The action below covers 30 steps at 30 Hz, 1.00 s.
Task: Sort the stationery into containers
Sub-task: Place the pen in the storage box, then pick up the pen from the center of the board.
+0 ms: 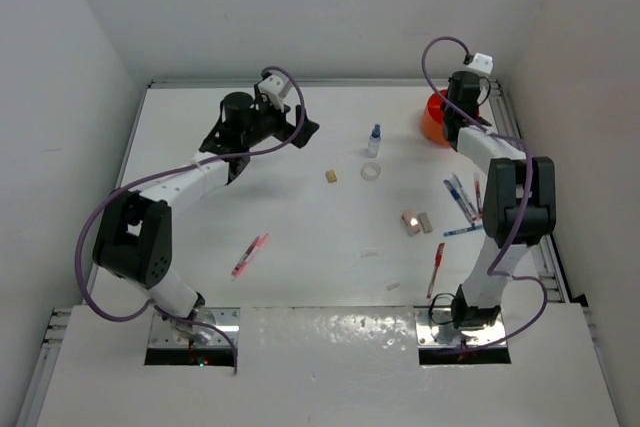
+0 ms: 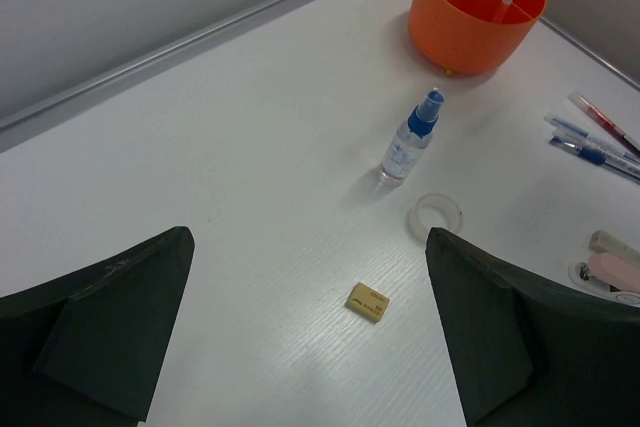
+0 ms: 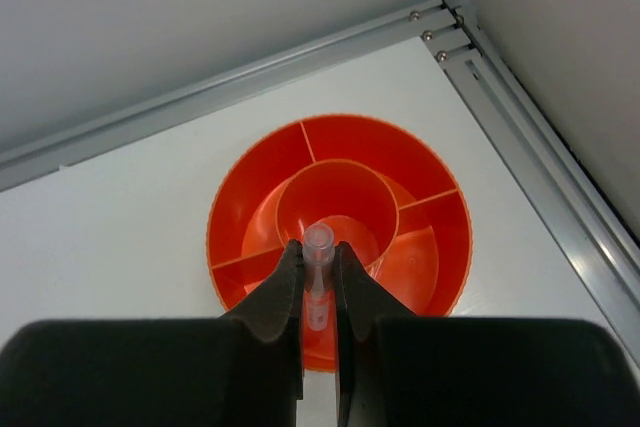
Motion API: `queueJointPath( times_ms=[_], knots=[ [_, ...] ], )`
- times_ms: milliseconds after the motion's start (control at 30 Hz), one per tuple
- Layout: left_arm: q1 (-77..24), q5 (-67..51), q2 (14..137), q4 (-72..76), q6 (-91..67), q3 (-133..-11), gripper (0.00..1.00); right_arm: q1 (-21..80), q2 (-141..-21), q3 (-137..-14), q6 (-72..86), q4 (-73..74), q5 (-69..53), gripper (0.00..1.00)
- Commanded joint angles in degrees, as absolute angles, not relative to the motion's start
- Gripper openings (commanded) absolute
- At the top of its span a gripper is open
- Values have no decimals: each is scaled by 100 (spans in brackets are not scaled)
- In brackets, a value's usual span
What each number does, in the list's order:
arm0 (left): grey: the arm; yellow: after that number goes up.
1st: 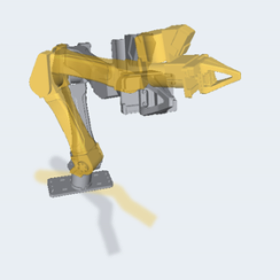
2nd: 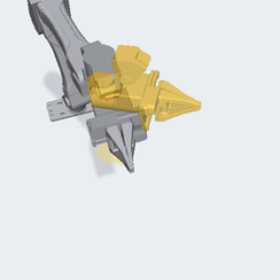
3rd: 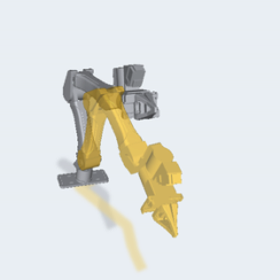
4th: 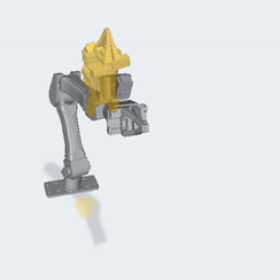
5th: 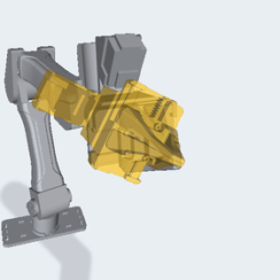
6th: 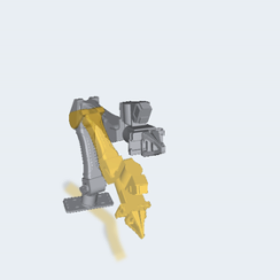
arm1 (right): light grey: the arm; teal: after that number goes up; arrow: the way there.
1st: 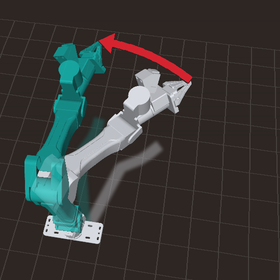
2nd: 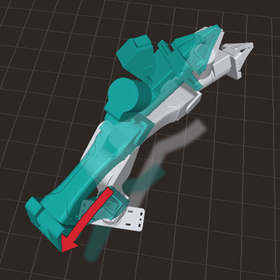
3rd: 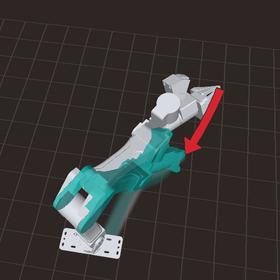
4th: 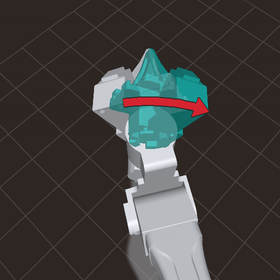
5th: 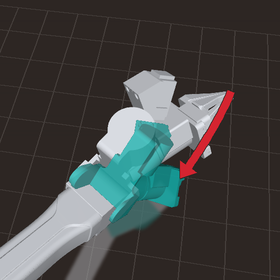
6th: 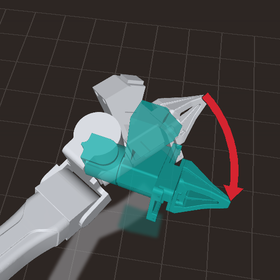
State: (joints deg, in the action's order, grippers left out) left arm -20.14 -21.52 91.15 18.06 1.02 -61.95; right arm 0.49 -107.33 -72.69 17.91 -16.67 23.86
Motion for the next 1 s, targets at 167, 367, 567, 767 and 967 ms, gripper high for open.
queueJointPath(
  times_ms=[167, 367, 567, 767, 967],
  knots=[
    [-1969, -2127, 9062, 1942, 79, -6399, 100, 26, -10670, -6601, 1942, -2558, 2417, 0],
    [-1951, -2144, 9027, 2004, 79, -6355, 100, 18, -10626, -6478, 2083, -2522, 2557, 0],
    [-1960, -2153, 8982, 2021, 88, -6319, 100, -211, -10547, -6372, 2206, -2488, 2540, 15],
    [-1951, -2188, 8956, 2030, 79, -6311, 100, -264, -10424, -6372, 2215, -2365, 2400, 34],
    [-1951, -2232, 8912, 2030, 97, -6284, 100, -290, -10327, -6425, 2127, -2189, 2206, 50]
  ],
)
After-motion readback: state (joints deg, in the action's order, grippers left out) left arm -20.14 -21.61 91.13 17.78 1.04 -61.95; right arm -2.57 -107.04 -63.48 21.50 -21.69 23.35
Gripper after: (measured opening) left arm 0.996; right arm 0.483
